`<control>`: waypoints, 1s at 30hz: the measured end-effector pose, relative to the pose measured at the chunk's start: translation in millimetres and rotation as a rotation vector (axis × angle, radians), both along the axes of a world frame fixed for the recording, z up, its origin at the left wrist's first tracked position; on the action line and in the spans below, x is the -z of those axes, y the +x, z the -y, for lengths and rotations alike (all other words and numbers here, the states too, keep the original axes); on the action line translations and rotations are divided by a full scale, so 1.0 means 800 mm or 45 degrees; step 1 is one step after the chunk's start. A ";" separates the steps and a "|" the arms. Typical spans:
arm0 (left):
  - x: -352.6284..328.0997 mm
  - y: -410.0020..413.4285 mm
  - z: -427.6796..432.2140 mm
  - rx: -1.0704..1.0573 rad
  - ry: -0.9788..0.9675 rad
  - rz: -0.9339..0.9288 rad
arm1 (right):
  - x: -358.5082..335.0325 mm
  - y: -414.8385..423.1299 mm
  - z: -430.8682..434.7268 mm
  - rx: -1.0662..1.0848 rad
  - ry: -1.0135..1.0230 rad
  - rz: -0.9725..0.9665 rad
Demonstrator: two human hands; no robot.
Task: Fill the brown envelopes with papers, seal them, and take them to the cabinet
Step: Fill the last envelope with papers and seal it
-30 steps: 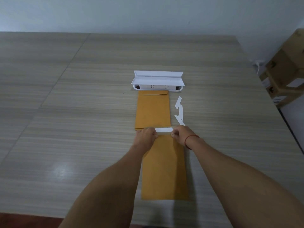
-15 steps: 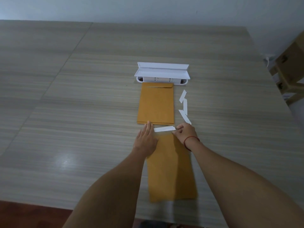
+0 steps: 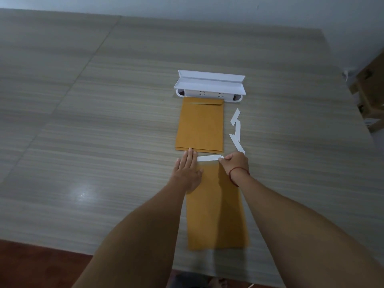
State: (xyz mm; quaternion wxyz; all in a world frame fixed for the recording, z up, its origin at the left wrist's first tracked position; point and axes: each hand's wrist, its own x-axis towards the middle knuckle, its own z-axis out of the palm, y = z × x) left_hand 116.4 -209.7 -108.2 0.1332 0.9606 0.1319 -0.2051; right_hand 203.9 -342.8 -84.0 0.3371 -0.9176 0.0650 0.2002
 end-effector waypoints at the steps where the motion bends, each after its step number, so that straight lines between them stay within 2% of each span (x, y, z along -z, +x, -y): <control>1: -0.001 0.001 0.000 0.005 0.004 -0.010 | 0.001 0.001 -0.001 0.014 -0.001 -0.007; 12: -0.006 0.003 -0.005 0.027 -0.030 -0.047 | 0.006 -0.002 -0.012 0.008 -0.054 0.024; 18: -0.010 0.003 -0.004 0.011 -0.047 -0.053 | -0.004 -0.009 0.006 -0.276 0.059 0.083; 26: -0.015 0.002 -0.005 -0.005 -0.111 -0.051 | -0.022 -0.021 0.032 -0.533 0.118 -0.010; 28: -0.015 0.000 -0.004 -0.016 -0.121 -0.032 | -0.022 -0.024 0.040 -0.453 0.170 -0.057; 30: -0.014 -0.001 -0.003 -0.027 -0.132 -0.028 | -0.021 -0.020 0.046 -0.177 0.281 -0.054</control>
